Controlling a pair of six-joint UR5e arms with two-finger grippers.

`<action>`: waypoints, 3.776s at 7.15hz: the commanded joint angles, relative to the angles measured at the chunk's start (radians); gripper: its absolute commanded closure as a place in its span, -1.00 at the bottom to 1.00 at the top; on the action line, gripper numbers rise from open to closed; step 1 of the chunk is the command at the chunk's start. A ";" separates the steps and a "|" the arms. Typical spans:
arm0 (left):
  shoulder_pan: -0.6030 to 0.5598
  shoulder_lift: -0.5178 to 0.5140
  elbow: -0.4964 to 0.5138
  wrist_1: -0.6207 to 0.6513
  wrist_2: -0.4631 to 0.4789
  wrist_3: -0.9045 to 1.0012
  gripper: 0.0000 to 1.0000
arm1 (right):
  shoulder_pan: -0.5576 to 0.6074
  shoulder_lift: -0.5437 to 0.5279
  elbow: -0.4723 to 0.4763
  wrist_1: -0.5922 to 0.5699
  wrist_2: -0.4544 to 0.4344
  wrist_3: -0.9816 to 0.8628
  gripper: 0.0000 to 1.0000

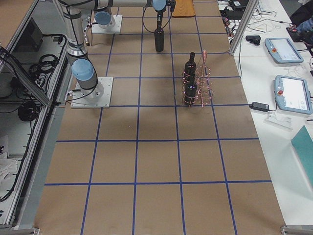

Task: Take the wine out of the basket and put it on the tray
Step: 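Carry the bottle toward the table center and stand it upright, then open the right gripper and withdraw it while the left arm reaches toward the bottle, then lower the left gripper over the bottle neck and close on it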

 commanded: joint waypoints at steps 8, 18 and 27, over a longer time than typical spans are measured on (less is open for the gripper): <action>-0.084 0.017 -0.068 0.007 -0.058 -0.183 -1.00 | -0.241 -0.058 -0.141 0.078 -0.064 -0.302 -1.00; -0.542 -0.177 -0.108 0.292 -0.066 -0.780 -1.00 | -0.429 -0.167 -0.124 0.252 -0.069 -0.651 -1.00; -0.534 -0.230 -0.116 0.375 -0.058 -0.738 -0.46 | -0.429 -0.167 -0.118 0.252 -0.070 -0.651 -1.00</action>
